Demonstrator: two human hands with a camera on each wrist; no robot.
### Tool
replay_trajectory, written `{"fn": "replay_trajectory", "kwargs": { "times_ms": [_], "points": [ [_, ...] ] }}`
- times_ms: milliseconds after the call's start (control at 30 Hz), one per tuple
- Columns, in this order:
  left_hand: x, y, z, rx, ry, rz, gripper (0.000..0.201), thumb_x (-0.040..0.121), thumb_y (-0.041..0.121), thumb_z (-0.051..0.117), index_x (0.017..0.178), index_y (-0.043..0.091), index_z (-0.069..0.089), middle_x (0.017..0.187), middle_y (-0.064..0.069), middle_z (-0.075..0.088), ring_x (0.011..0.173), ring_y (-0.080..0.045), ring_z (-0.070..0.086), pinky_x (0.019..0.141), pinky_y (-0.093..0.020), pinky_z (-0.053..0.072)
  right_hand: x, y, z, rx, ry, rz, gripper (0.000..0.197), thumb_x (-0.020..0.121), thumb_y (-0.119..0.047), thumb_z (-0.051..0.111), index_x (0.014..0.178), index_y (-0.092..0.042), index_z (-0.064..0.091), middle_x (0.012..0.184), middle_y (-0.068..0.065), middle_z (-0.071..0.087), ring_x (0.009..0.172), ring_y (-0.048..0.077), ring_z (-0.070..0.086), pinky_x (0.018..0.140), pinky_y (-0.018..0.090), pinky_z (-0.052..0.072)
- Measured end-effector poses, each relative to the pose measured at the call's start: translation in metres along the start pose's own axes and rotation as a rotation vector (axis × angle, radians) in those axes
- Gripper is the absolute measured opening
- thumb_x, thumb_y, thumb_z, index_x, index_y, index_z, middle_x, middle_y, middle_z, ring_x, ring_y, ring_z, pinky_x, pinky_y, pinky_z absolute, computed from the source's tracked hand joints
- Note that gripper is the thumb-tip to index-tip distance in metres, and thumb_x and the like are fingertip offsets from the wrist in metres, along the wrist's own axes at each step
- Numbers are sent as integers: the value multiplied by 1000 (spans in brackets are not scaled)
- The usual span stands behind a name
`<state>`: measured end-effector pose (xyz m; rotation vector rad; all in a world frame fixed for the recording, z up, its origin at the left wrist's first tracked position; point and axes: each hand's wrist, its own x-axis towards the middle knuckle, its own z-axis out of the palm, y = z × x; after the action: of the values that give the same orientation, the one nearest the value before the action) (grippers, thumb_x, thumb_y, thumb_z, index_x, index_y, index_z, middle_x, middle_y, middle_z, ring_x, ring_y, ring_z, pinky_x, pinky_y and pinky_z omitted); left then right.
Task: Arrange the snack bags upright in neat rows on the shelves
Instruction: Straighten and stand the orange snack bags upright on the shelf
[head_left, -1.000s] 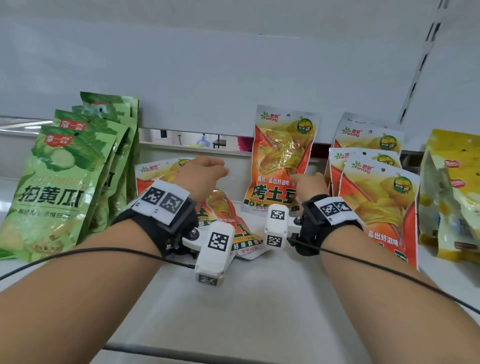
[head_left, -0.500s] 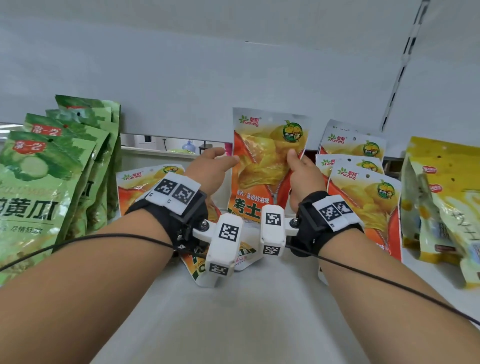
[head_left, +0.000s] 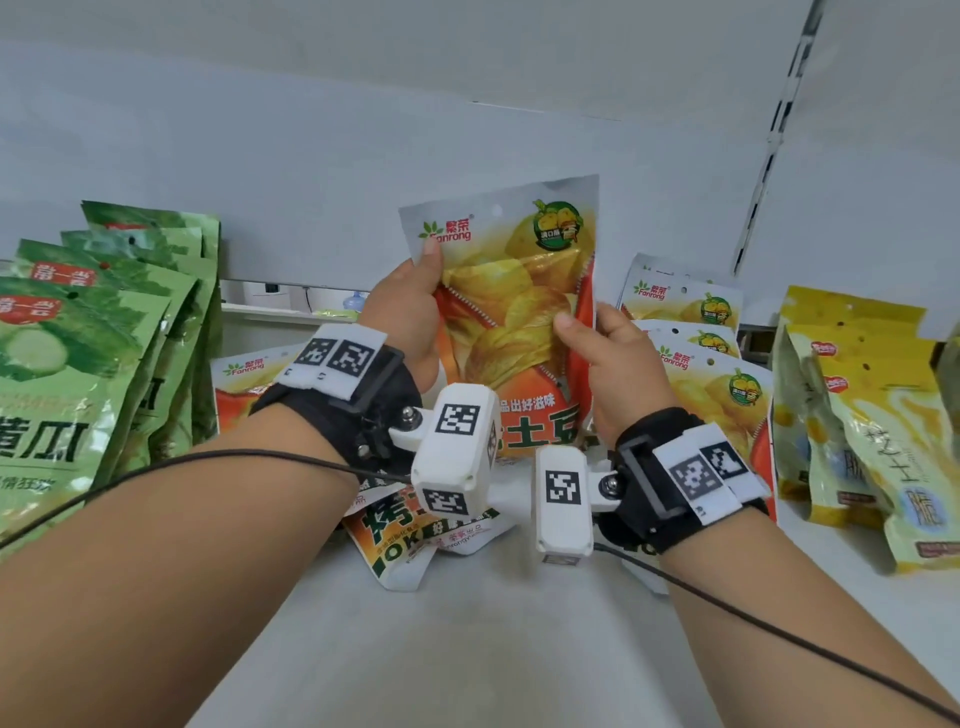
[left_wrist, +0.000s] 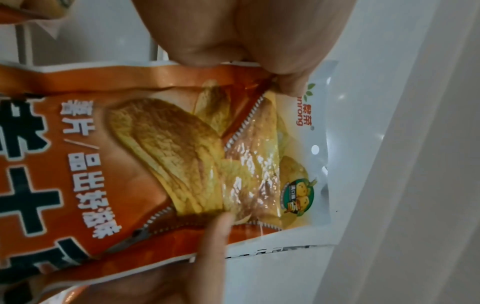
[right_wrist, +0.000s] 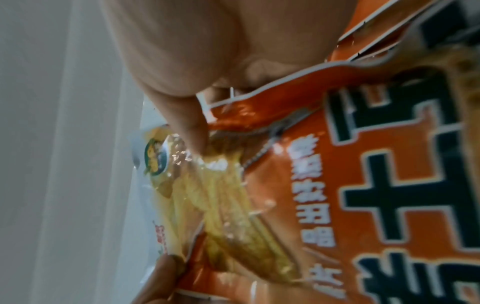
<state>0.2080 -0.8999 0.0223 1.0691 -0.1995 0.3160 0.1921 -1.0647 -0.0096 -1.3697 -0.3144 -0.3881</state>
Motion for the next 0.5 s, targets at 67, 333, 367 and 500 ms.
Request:
{"fn": "replay_trajectory", "kwargs": {
  "times_ms": [67,333,367,500],
  "points": [
    [2,0,-2,-91,17,-9,28,99,29,48,98,7,65,89,-9,75,88,-25,72,87,-45,55,-4,9,-7,-102,-17,39,8,89,-19,61,92,-23,67,80,-4,74,72,14,71,58,22,54],
    [-19,-27,-26,205,-212,-161,20,94,19,52,84,19,70,74,2,73,71,-15,66,82,-37,51,-14,37,-7,0,181,108,19,93,-17,56,76,-19,64,61,-7,69,56,7,66,49,20,51],
    [-22,-34,-29,234,-229,-211,19,95,19,51,89,17,68,78,-1,74,74,-19,67,84,-40,51,-12,37,-8,36,204,124,18,93,-17,57,76,-18,63,63,-5,69,59,10,67,53,24,54],
    [-26,-53,-33,248,-184,-289,28,101,23,42,101,7,64,101,-21,71,98,-38,67,92,-54,51,-14,42,-12,86,166,162,11,92,-18,57,84,-17,64,70,-2,71,64,13,67,55,24,54]
  ]
}}
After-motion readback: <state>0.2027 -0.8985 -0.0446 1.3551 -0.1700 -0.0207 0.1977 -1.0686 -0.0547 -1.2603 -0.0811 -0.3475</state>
